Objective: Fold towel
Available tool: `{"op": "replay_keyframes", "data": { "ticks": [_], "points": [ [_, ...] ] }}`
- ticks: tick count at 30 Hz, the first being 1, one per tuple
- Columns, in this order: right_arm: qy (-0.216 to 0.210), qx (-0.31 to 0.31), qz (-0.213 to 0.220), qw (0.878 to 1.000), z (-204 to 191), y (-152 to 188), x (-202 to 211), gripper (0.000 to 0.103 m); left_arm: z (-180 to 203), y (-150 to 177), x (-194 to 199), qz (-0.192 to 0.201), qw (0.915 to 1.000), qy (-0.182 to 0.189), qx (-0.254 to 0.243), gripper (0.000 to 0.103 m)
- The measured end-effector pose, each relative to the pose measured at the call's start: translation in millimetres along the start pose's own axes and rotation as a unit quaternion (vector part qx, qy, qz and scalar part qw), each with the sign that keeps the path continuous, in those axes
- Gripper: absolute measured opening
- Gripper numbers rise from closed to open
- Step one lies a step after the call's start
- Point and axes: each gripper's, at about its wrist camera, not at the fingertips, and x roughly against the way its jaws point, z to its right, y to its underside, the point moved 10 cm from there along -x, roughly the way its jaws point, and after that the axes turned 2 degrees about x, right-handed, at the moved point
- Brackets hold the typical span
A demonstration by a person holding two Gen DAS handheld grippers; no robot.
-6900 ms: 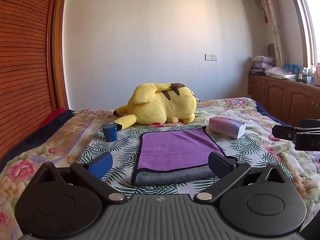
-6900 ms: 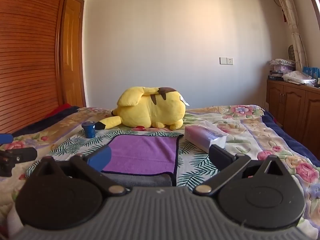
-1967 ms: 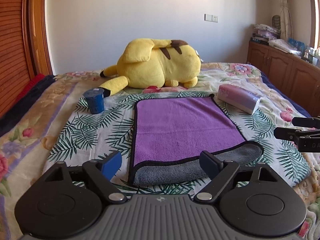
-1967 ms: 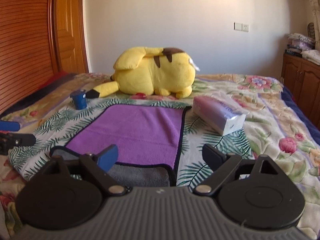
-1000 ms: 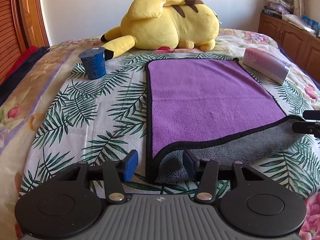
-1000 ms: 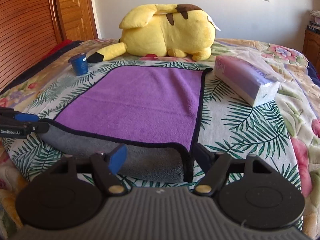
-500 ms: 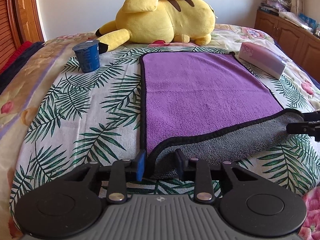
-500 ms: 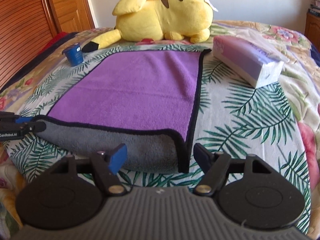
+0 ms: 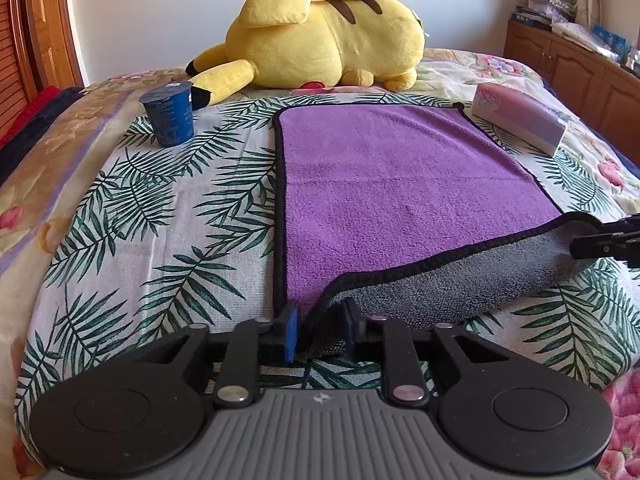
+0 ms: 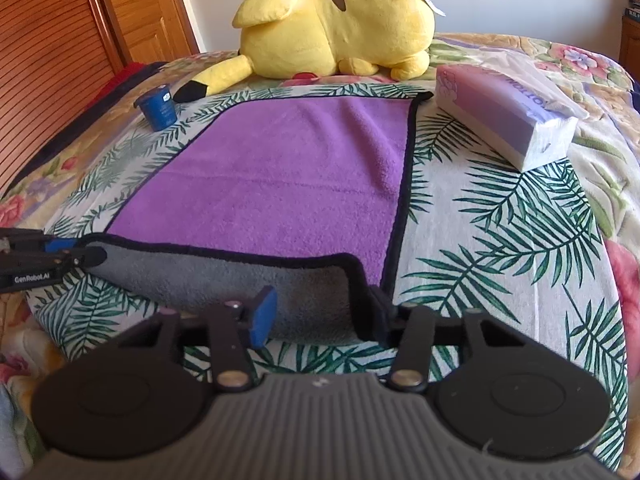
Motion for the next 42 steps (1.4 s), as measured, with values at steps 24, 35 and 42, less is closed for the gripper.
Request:
{"op": "replay_keyframes", "data": {
  "ticks": [24,35,42],
  "points": [
    [0.006,0.012,0.022,1.0,6,-7,6,0.005,8,-25,26,0.062,0.9979,0.019,0.001,0.0],
    [0.005,0.005,0.064,0.998,8,-23,20,0.005,10,-37,40,0.09,0.9957,0.024,0.004,0.0],
    [0.003,0.008,0.079,0.997,9,-30,26,0.005,15,-46,51,0.104,0.9939,0.036,0.009,0.0]
  ]
}}
